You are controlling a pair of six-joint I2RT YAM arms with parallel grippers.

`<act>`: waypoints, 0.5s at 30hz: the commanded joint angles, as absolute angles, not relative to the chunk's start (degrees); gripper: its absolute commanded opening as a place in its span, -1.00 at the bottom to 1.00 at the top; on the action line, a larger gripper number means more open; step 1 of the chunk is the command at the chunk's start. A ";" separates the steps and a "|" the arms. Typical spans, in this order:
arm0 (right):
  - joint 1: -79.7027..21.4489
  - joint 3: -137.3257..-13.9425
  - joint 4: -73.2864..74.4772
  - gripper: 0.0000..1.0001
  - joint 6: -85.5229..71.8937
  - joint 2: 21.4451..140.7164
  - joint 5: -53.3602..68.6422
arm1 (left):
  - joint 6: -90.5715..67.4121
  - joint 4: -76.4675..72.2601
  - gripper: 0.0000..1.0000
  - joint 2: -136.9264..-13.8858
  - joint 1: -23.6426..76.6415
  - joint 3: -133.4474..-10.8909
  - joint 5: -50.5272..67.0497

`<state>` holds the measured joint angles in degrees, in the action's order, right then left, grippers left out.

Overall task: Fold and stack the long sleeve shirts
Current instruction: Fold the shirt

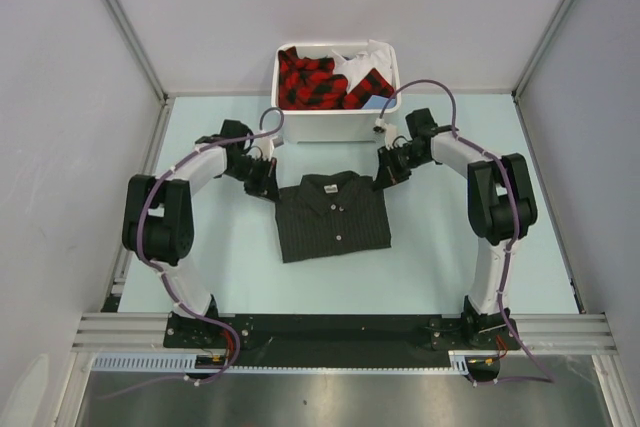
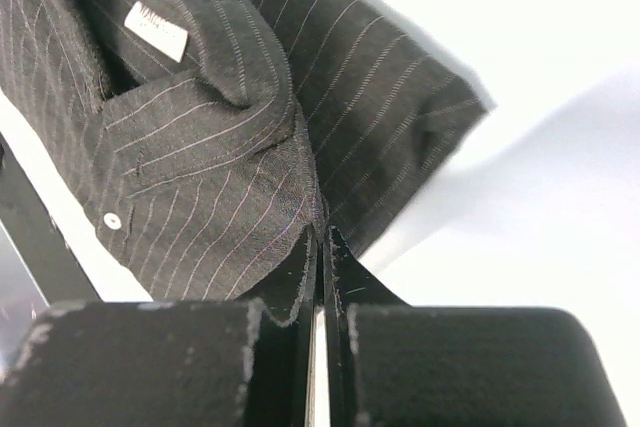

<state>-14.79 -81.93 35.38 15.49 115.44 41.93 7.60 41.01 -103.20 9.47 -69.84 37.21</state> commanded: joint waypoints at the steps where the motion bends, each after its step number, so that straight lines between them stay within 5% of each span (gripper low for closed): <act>1: -13.01 -81.83 28.39 -1.00 12.57 111.45 42.01 | 9.22 39.55 -1.00 -100.63 9.76 -74.26 35.51; 15: -14.41 -81.13 22.68 -0.99 8.09 117.60 35.96 | 6.77 34.02 -0.89 -108.90 7.73 -71.89 30.50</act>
